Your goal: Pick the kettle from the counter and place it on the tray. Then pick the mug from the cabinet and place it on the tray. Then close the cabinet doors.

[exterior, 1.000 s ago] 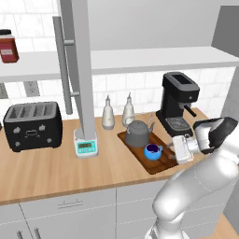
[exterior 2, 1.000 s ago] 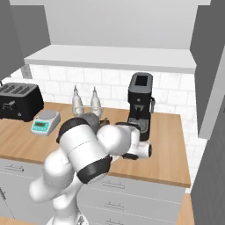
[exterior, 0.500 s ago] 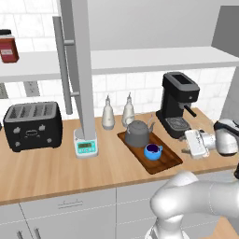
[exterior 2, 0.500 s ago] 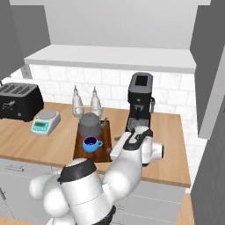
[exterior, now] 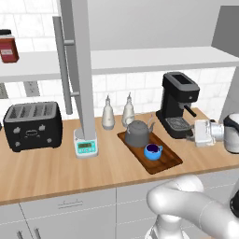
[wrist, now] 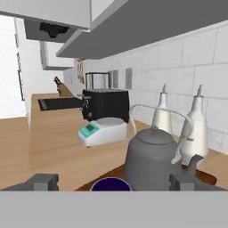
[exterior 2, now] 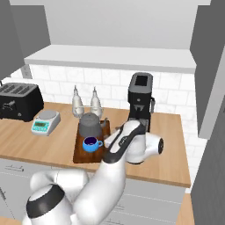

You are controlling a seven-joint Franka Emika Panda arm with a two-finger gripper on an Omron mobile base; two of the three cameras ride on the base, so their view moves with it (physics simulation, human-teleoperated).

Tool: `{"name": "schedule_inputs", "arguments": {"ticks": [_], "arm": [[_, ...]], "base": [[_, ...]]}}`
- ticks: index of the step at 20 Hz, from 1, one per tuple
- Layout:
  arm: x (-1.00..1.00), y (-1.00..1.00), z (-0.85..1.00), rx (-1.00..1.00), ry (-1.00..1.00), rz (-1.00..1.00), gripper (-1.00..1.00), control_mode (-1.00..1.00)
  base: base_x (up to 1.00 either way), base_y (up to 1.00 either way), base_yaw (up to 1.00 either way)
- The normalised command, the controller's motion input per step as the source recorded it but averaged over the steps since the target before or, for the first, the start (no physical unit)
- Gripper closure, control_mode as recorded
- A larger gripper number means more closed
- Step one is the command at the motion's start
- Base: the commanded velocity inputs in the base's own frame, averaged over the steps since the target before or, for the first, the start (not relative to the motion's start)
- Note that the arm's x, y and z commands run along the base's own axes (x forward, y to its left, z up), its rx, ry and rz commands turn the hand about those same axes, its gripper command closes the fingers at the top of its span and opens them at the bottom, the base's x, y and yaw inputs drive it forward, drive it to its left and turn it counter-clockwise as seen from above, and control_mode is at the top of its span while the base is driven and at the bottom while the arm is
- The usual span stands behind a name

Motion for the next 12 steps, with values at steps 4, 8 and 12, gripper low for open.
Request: {"name": "schedule_inputs", "arguments": {"ticks": [4,8,12], "arm": [[-0.18,0.18,0.39,0.0,0.07,-0.24,-1.0,-1.0],[-0.21,0.12,0.2,0.0,0.05,-0.26,-1.0,-1.0],[-0.15,0.18,0.01,0.0,0.0,-0.22,-1.0,-1.0]], "base": [[0.0,0.0,0.0],[0.0,0.0,0.0],[0.0,0.0,0.0]]}}
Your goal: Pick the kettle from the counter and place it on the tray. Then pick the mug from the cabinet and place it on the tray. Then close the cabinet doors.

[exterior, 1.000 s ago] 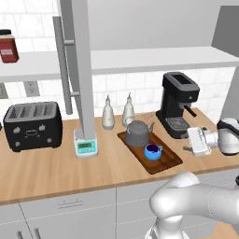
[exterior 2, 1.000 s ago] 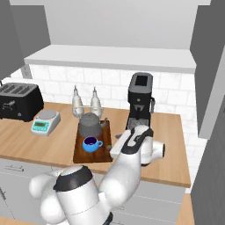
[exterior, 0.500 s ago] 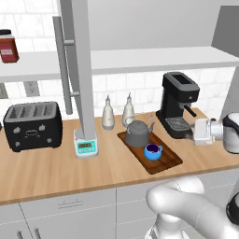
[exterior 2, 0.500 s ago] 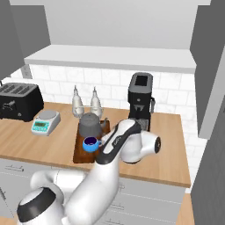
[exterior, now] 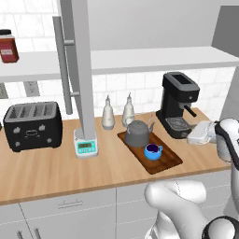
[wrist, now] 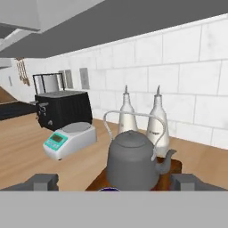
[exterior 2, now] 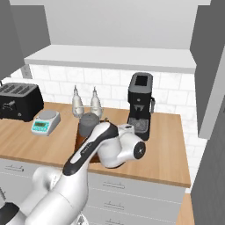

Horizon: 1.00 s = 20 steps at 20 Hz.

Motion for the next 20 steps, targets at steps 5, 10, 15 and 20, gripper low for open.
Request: {"name": "schedule_inputs", "arguments": {"ticks": [5,10,15,20], "arm": [[-0.06,0.11,-0.01,0.0,0.03,-0.07,-1.0,-1.0],[-0.02,-0.32,0.31,0.02,0.0,-0.07,-1.0,-1.0],[0.1,-0.64,0.4,0.06,0.0,-0.01,-1.0,-1.0],[0.21,-0.73,0.32,0.04,0.0,0.01,-1.0,-1.0]], "base": [[0.0,0.0,0.0],[0.0,0.0,0.0],[0.0,0.0,0.0],[0.0,0.0,0.0]]}}
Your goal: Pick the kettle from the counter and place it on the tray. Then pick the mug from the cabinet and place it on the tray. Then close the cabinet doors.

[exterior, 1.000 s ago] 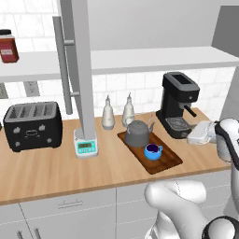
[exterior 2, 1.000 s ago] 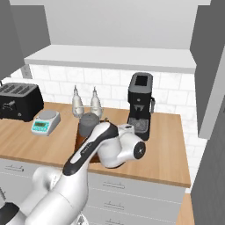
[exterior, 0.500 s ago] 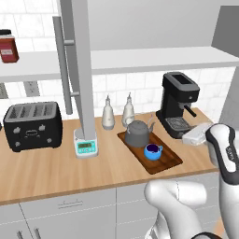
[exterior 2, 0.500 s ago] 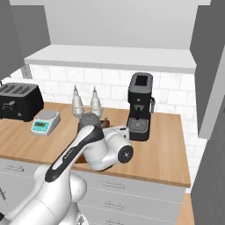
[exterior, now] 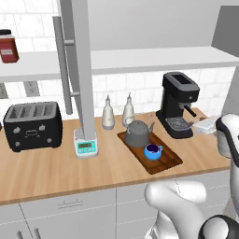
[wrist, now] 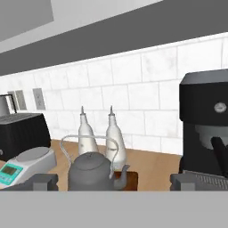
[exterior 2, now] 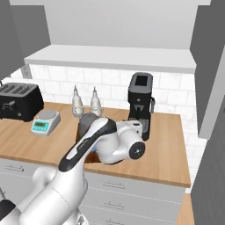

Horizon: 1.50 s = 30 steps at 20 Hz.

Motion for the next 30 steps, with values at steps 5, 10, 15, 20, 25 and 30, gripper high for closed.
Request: {"name": "schedule_inputs", "arguments": {"ticks": [5,10,15,20,25,30], "arm": [[0.13,-0.91,0.15,-0.03,0.0,0.06,-1.0,-1.0],[-0.3,-0.82,-0.23,0.0,-0.11,0.0,-1.0,-1.0],[-0.64,-0.43,0.2,-0.15,-0.37,0.0,-1.0,-1.0],[-0.31,-0.02,0.23,-0.2,-0.25,0.0,-1.0,-1.0],[-0.39,-0.33,-0.01,-0.1,-0.33,-0.04,-1.0,-1.0],[-0.18,-0.23,0.17,-0.06,-0.3,-0.13,-1.0,-1.0]], "base": [[0.0,0.0,0.0],[0.0,0.0,0.0],[0.0,0.0,0.0],[0.0,0.0,0.0],[0.0,0.0,0.0],[0.0,0.0,0.0]]}}
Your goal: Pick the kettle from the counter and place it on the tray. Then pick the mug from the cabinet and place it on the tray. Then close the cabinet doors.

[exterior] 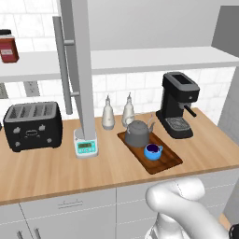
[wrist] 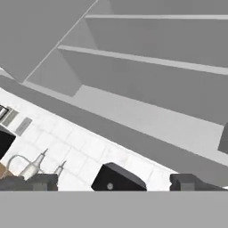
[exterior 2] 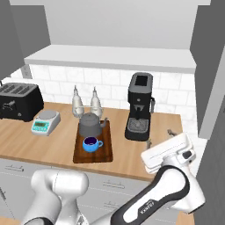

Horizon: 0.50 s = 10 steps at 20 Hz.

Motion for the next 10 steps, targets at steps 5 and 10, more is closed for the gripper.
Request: {"name": "schedule_inputs", "arguments": {"ticks": [5,10], "arm": [[0.0,-0.33,0.36,-0.09,-0.26,-0.08,-1.0,-1.0],[-0.03,-0.45,0.26,-0.05,-0.22,-0.02,-1.0,-1.0]], "base": [[0.0,0.0,0.0],[0.0,0.0,0.0]]}}
